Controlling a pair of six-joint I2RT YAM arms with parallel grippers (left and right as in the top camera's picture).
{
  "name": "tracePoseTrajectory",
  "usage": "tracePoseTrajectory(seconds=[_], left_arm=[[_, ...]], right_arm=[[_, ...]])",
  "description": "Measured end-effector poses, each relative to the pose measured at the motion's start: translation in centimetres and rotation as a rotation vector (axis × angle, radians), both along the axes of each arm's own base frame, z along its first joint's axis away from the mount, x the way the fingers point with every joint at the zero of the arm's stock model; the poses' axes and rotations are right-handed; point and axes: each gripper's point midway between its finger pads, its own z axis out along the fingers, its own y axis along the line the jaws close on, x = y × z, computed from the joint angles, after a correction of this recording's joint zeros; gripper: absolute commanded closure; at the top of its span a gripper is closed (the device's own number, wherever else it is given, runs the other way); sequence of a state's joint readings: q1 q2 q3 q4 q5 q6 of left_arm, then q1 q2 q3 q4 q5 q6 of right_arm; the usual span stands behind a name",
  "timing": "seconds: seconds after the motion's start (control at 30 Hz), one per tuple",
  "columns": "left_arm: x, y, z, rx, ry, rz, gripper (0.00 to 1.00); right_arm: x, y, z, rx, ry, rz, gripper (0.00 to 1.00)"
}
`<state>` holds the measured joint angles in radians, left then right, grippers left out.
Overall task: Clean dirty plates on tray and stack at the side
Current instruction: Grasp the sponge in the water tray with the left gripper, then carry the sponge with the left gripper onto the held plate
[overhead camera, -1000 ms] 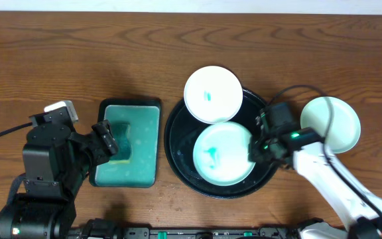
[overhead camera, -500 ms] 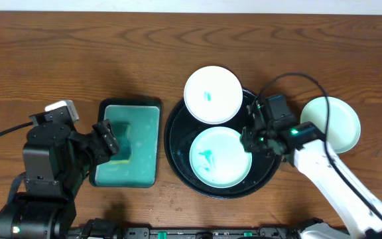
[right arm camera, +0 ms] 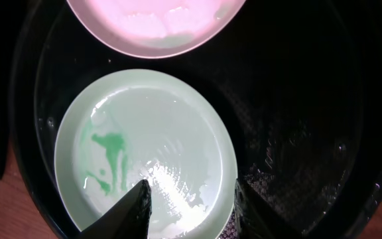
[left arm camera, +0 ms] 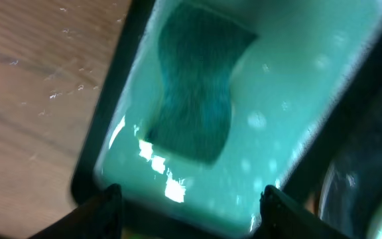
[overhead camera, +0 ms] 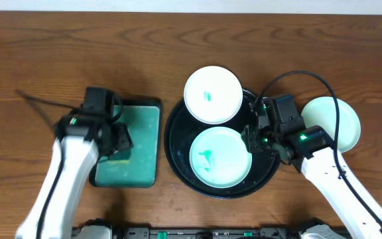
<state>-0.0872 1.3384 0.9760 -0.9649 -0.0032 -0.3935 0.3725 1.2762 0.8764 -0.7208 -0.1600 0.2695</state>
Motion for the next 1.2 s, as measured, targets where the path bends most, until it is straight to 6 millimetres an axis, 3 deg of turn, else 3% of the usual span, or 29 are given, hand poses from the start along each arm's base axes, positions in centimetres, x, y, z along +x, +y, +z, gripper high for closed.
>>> tracePoseTrajectory(seconds=[0.07, 0.1, 0.3, 0.43, 0.47, 0.7, 0.87, 0.97, 1.1, 1.2], left_arm=[[0.5, 0.1, -2.0, 0.005, 0.060, 0.006, 0.55], [0.7, 0.2, -3.9, 0.010, 0.118, 0.008, 0.56], [1.2, 1.2, -8.6, 0.007, 0.234, 0.052, 0.63], [1.4, 1.4, -9.2, -0.021, 0.239, 0.074, 0.81], [1.5, 1.3, -9.3, -0.030, 0.238, 0.072, 0.91], [1.5, 0.2, -9.2, -0.130, 0.240, 0.012, 0.93], [0.5, -0.6, -7.8, -0.175, 0.269, -0.010, 0.93], [0.2, -1.1, -5.6, -0.191, 0.225, -0.024, 0.93], [1.4, -1.5, -0.3, -0.192, 0.036, -0.057, 0.93], [1.4, -2.6, 3.5, -0.195, -0.104, -0.108, 0.93]], right_arm=[[-0.2, -0.1, -0.1, -0.006, 0.007, -0.001, 0.62], [-0.3, -0.3, -0.2, -0.013, 0.015, -0.002, 0.62], [-1.4, -2.3, -1.1, -0.094, 0.075, -0.096, 0.64], [-1.2, -4.4, -1.3, -0.138, 0.090, -0.215, 0.64], [-1.0, -4.8, -1.3, -0.142, 0.089, -0.239, 0.64], [-0.5, -5.4, -1.2, -0.150, 0.072, -0.262, 0.61], [0.1, -4.1, -1.5, -0.114, 0.058, -0.165, 0.61], [0.0, -3.7, -2.7, -0.115, 0.099, -0.132, 0.61], [-0.3, -2.4, -5.1, -0.089, 0.189, -0.071, 0.60], [-0.8, -1.7, -7.3, -0.074, 0.268, -0.035, 0.66]])
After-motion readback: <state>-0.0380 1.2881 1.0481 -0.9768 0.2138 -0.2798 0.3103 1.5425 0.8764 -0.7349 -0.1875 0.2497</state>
